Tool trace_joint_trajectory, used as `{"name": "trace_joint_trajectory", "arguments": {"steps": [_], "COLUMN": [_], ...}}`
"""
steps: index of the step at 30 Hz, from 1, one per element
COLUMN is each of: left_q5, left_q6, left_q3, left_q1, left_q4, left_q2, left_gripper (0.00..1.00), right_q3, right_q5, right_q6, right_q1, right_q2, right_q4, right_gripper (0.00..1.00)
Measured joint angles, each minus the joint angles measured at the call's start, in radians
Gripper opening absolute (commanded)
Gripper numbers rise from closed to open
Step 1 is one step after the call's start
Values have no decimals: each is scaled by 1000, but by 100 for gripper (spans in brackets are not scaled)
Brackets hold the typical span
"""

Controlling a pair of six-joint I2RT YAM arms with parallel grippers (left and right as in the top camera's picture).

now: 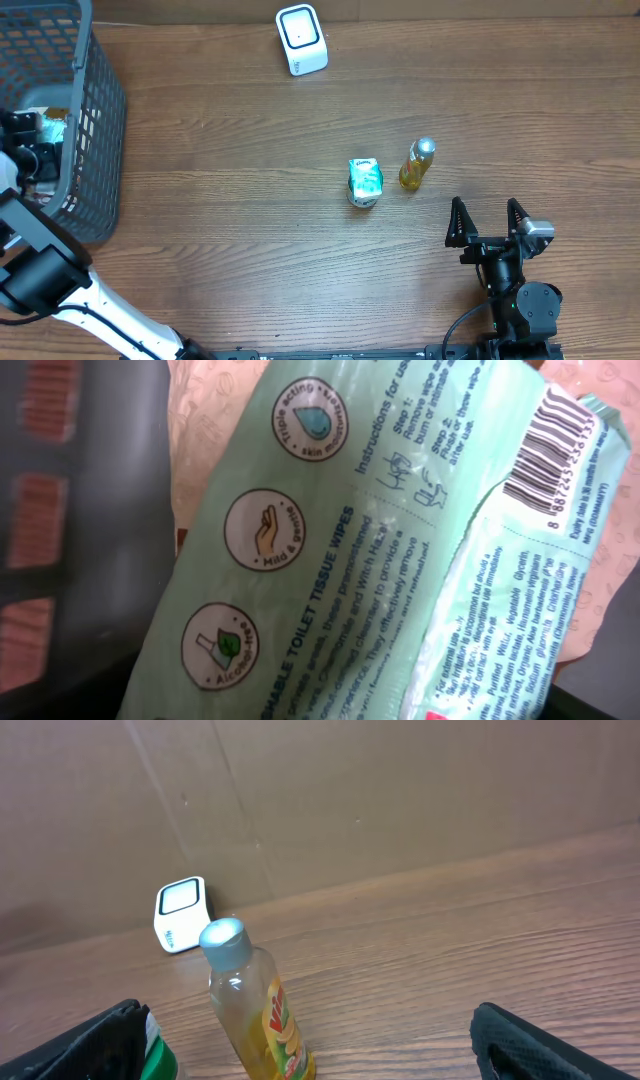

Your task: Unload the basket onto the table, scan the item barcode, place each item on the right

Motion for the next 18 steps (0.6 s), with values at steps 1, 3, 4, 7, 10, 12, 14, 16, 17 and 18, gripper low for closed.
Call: {"name": "trace_joint_trajectory", "arguments": {"steps": [1,3,4,7,10,12,14,16,17,18], "left_q5": [0,0,0,7,12,18,20,29,30,39], "left_q6": [-10,-28,-41,-64,-80,-87,-93,-96,-97,-98], "left_q3": [1,3,8,25,41,46,47,51,61,67], "left_q1": [-5,-10,-13,-14,-14,-14,-14,-14,-14,-15], "left_q4": [-3,-5,-8,-14,-19,-19,-19,-19,-29,-41], "left_q2": [0,3,9,28,44,47,49,50,51,55], "left_gripper": [89,89,89,83,72,55,30,24,22,21], "right_q3": [0,0,0,0,0,0,0,0,0,0], "right_q5": [0,0,0,0,0,0,0,0,0,0], "right_q6": [0,0,0,0,0,0,0,0,0,0], "right_q1": [0,0,0,0,0,0,0,0,0,0], "right_q2": [0,0,0,0,0,0,0,0,0,0], "right_q4": [0,0,0,0,0,0,0,0,0,0], "right_gripper": [100,100,100,100,100,100,100,100,100,100]}}
